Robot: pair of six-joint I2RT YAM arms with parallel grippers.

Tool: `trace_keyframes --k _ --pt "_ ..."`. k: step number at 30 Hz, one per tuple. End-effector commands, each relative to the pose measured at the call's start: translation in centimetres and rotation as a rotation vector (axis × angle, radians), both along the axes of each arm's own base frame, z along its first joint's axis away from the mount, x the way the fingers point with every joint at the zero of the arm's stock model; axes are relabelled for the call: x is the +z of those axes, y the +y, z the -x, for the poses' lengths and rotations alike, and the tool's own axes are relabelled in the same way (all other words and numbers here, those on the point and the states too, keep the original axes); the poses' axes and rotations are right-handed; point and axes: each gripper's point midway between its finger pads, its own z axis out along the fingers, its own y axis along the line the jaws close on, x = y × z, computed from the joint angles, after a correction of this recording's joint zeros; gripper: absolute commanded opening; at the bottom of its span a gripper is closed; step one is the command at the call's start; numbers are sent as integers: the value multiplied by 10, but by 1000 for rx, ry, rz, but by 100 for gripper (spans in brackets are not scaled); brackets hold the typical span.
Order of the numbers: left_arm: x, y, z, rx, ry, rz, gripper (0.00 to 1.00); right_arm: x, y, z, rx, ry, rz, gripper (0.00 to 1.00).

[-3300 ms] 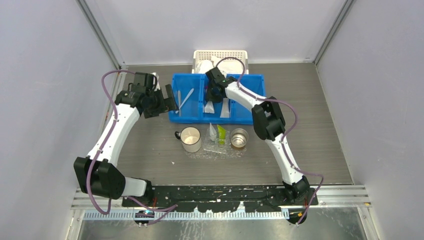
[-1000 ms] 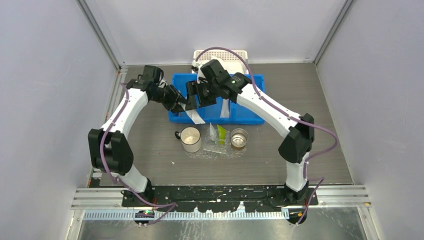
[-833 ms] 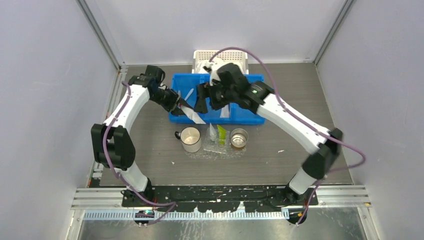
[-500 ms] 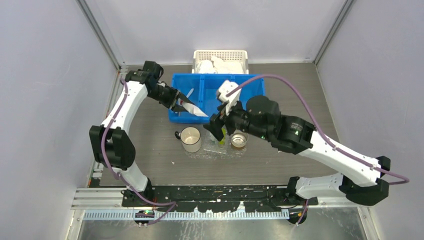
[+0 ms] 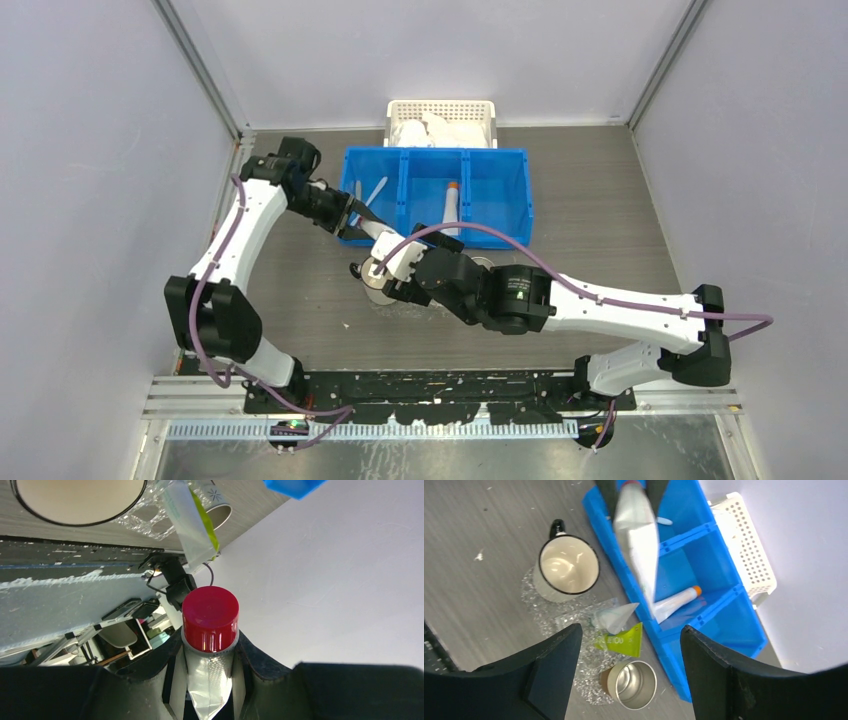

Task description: Prepare toiletry sets of a toothbrush and toothpaste on the tray

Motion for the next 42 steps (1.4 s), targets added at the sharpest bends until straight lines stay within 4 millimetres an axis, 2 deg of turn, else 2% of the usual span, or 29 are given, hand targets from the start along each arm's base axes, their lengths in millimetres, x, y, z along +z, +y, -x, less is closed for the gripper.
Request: trace_keyframes --k 1,7,10,14,24,30,33,35,37,42 --pt "14 2 25 -5 5 31 15 35 -2 -15 -57 -124 -102 77" --pt "6 5 37 -6 14 16 15 35 6 -18 -30 -130 -132 77" --pt "3 5 39 -10 20 10 15 35 13 -17 -6 -110 -143 73" --pt "1 5 39 -19 13 -2 15 38 21 -15 25 -89 -169 69" --pt "-5 1 38 -34 14 -11 15 29 42 -10 74 -41 -177 61" --pt "-5 -2 36 -38 6 -8 15 25 49 -10 82 -27 -173 46" --pt "-4 -3 35 -41 -6 -10 15 25 52 -9 85 -20 -180 26" --pt "-3 -5 32 -43 -19 -3 15 25 53 -9 87 -16 -185 18" --pt "-2 -5 30 -45 -39 -2 16 27 53 -8 87 -13 -191 13" --pt "3 -6 12 -44 -164 -4 19 44 47 -2 101 13 -230 12"
